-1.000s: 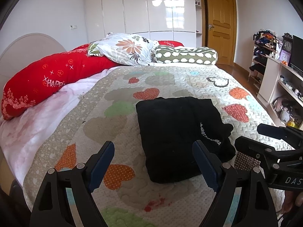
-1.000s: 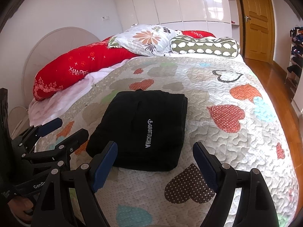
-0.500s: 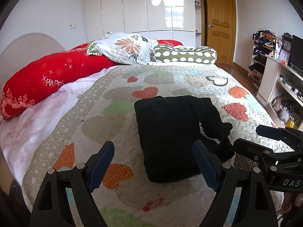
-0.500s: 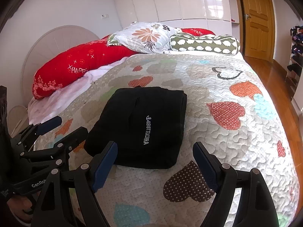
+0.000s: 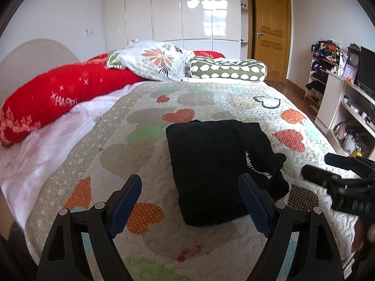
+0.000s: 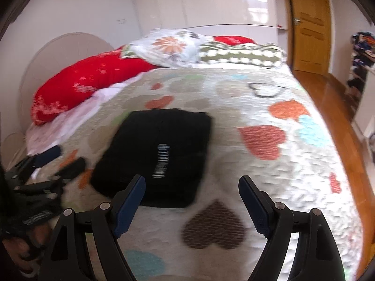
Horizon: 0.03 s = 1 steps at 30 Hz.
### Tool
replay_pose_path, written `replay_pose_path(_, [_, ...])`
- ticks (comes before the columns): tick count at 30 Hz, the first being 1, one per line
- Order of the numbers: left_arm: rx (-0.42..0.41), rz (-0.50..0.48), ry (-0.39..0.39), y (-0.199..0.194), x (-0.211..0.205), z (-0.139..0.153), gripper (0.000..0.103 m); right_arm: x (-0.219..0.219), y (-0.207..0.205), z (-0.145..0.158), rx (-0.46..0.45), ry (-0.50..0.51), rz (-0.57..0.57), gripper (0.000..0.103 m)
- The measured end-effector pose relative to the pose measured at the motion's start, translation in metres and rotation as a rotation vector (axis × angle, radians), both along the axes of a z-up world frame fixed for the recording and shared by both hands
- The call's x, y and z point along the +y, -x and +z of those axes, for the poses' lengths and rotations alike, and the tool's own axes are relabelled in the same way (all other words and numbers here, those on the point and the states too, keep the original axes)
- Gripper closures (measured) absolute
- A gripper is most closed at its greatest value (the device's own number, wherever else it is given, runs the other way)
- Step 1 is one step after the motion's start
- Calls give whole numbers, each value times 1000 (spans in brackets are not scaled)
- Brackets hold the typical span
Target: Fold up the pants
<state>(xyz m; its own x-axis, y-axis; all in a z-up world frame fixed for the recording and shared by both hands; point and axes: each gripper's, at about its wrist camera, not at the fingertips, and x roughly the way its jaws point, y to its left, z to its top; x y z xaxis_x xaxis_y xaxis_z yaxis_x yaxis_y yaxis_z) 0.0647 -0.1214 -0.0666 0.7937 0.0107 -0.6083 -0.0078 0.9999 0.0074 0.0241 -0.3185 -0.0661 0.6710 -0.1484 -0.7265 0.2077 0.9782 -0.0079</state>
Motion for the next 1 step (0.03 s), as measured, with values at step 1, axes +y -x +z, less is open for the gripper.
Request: replay_pose_path(1, [2,6,7,-1,4,0,18,-10,0,-3,6,12,-22,16])
